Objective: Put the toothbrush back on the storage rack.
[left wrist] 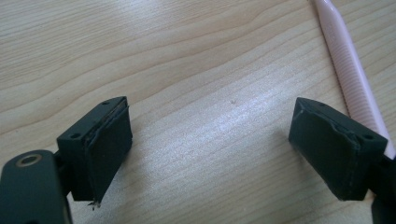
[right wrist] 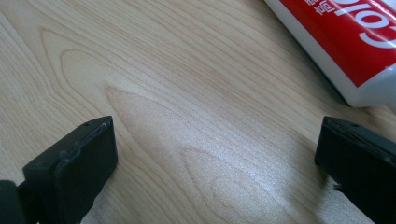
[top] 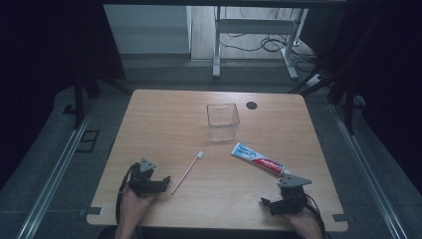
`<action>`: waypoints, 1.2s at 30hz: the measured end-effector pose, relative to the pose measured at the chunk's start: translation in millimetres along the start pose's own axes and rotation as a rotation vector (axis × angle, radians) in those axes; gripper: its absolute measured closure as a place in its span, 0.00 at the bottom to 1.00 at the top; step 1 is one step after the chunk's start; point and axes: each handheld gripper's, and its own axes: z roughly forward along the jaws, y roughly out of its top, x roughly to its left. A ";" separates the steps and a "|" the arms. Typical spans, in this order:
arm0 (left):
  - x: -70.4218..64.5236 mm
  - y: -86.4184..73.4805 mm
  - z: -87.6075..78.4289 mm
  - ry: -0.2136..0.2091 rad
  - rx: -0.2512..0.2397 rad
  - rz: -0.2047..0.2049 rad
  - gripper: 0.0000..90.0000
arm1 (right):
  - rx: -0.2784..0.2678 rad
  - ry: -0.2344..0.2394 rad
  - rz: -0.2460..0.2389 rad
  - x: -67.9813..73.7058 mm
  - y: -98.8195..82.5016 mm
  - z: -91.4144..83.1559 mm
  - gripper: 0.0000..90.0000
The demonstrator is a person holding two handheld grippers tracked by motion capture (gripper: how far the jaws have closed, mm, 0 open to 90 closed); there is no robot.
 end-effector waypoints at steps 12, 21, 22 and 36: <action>-0.2 0.1 0.2 -0.002 0.001 0.001 0.14 | -0.001 0.001 -0.001 -0.2 0.1 0.1 0.00; 0.9 -0.1 -0.2 -0.008 -0.001 0.005 0.15 | -0.001 0.001 -0.001 -0.2 0.1 0.1 0.00; 1.1 -0.1 -0.4 -0.008 -0.001 0.004 0.16 | -0.001 0.001 -0.001 -0.2 0.1 0.1 0.00; -1.7 11.1 -8.0 -0.041 0.016 0.015 0.22 | -0.001 0.001 -0.001 -0.2 0.1 0.1 0.00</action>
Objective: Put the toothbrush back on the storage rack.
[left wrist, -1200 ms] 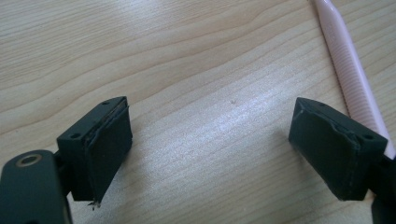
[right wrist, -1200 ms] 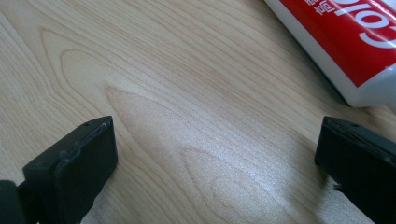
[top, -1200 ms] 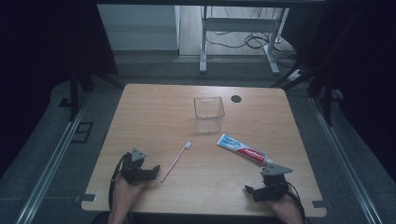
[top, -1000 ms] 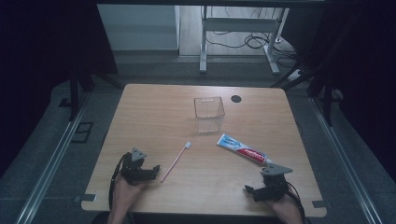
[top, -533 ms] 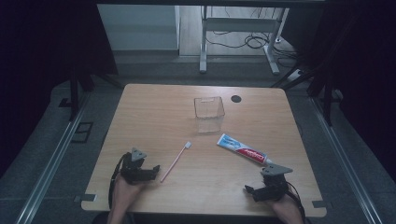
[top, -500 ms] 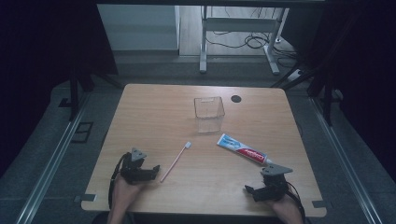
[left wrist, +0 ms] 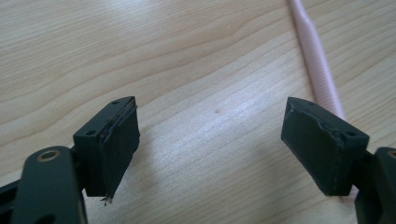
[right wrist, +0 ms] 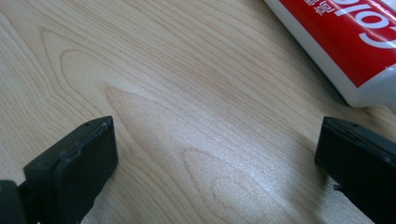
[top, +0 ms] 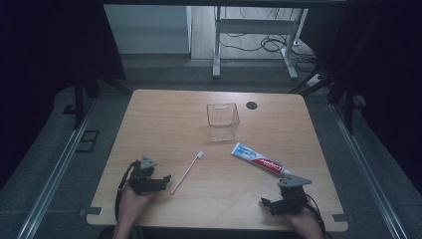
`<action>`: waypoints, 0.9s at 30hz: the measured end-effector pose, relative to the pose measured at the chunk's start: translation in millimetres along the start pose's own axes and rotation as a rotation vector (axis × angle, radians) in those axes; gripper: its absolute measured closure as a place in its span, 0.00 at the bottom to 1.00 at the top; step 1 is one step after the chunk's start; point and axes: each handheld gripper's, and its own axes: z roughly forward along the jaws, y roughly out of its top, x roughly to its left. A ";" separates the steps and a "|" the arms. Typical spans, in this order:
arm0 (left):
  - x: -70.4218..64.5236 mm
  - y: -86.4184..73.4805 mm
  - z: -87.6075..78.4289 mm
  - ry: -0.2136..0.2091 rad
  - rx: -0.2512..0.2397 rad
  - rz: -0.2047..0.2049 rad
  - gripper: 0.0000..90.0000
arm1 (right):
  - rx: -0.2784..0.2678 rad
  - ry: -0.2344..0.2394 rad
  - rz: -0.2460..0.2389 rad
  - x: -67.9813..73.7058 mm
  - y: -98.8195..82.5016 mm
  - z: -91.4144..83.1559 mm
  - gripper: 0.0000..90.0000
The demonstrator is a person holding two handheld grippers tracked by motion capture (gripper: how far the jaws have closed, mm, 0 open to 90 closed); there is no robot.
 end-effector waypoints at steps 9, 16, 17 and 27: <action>-6.7 17.3 -3.2 -0.032 0.042 0.053 0.26 | 0.000 0.000 0.000 0.0 0.1 0.1 0.00; -13.2 32.5 -3.8 -0.054 0.088 0.092 0.28 | 0.000 0.000 0.001 0.0 0.2 0.1 0.00; -14.3 34.9 -3.0 -0.062 0.098 0.097 0.28 | 0.000 0.000 0.001 0.0 0.2 0.1 0.00; -20.0 60.4 10.8 -0.119 0.251 0.131 0.28 | 0.000 0.000 0.001 0.0 0.2 0.2 0.00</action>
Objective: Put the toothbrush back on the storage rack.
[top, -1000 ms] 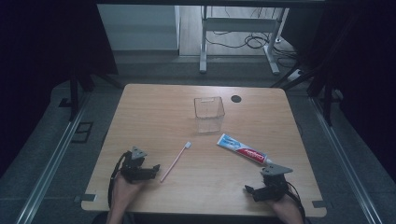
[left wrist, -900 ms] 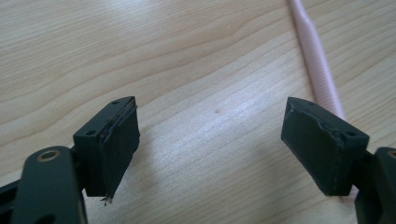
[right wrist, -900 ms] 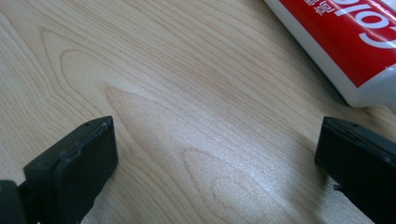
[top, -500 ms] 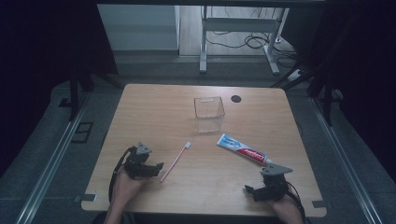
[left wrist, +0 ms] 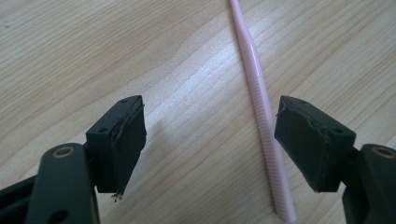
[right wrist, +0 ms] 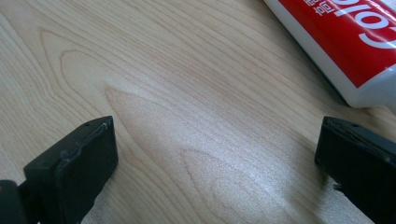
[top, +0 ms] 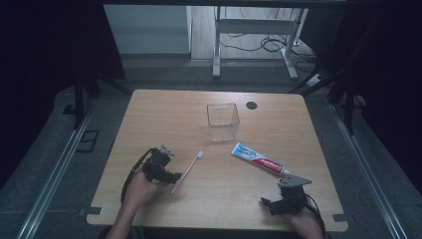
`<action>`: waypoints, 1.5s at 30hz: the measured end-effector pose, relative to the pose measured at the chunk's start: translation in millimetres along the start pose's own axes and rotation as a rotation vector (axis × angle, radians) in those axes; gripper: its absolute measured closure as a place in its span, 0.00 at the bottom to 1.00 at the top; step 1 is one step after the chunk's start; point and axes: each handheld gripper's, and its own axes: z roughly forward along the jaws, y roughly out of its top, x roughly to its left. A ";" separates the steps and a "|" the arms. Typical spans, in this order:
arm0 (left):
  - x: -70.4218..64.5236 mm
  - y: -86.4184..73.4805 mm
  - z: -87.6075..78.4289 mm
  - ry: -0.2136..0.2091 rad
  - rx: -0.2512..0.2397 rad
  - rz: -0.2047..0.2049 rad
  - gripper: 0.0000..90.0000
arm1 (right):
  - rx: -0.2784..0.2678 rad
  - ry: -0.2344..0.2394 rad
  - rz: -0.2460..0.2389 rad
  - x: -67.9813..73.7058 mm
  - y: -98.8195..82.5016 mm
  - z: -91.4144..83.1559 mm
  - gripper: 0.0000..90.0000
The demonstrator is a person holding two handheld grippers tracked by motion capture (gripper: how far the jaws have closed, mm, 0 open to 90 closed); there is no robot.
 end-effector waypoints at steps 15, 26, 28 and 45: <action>-2.6 37.7 9.8 -0.044 0.177 0.037 0.39 | 0.001 0.000 -0.002 -0.2 0.0 0.0 0.00; -8.8 63.8 20.9 -0.046 0.310 0.057 0.48 | 0.001 0.000 -0.001 -0.1 0.0 -0.1 0.00; -10.0 67.0 23.4 -0.044 0.321 0.056 0.51 | 0.001 0.000 -0.001 -0.1 0.0 -0.1 0.00; -19.9 83.9 42.3 -0.043 0.423 0.027 0.70 | 0.001 0.000 -0.001 -0.1 0.0 0.0 0.00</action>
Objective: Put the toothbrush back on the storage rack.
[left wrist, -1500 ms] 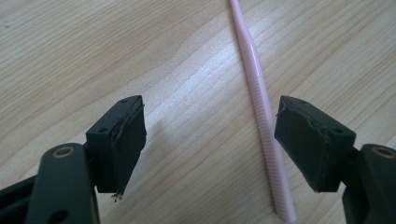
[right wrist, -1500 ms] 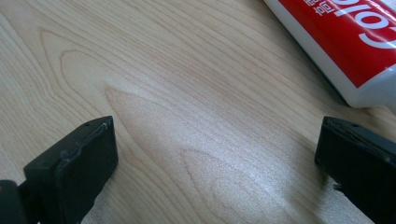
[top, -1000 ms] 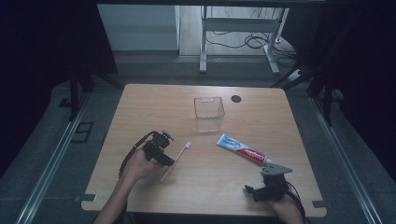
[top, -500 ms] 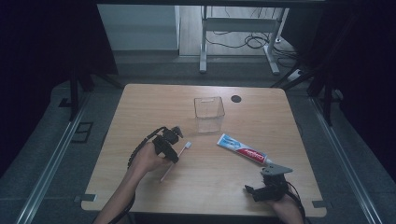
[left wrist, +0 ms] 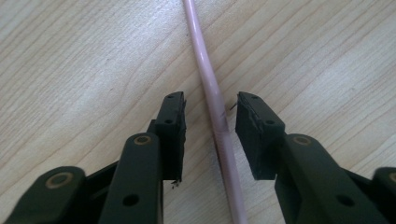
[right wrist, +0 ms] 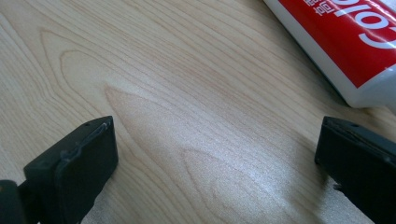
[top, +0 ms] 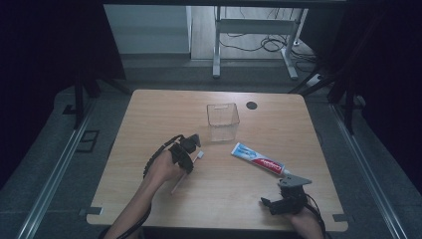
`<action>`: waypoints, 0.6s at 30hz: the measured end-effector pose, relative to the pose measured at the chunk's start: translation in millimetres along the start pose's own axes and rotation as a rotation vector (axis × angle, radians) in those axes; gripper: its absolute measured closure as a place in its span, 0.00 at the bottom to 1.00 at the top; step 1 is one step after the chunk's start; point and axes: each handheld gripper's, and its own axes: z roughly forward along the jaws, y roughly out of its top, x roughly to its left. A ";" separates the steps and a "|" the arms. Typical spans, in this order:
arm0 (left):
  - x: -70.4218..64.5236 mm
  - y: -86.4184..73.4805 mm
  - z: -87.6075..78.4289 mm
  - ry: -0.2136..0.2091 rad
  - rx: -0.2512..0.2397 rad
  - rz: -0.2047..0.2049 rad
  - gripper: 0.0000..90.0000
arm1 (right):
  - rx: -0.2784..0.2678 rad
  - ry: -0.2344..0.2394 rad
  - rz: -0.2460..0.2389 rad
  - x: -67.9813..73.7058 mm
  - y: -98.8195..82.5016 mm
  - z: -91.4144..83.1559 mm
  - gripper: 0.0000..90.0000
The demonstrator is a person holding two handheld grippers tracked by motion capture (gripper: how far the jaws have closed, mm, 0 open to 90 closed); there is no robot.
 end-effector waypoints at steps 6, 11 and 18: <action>-3.4 5.2 2.7 0.018 0.032 0.008 0.76 | 0.000 0.000 0.000 0.0 0.0 0.0 0.00; -4.7 7.0 5.7 0.030 0.047 0.000 0.82 | 0.000 0.000 0.000 0.0 0.0 0.0 0.00; -5.6 7.9 8.0 0.040 0.054 -0.015 0.89 | 0.000 0.000 0.000 0.0 0.0 0.0 0.00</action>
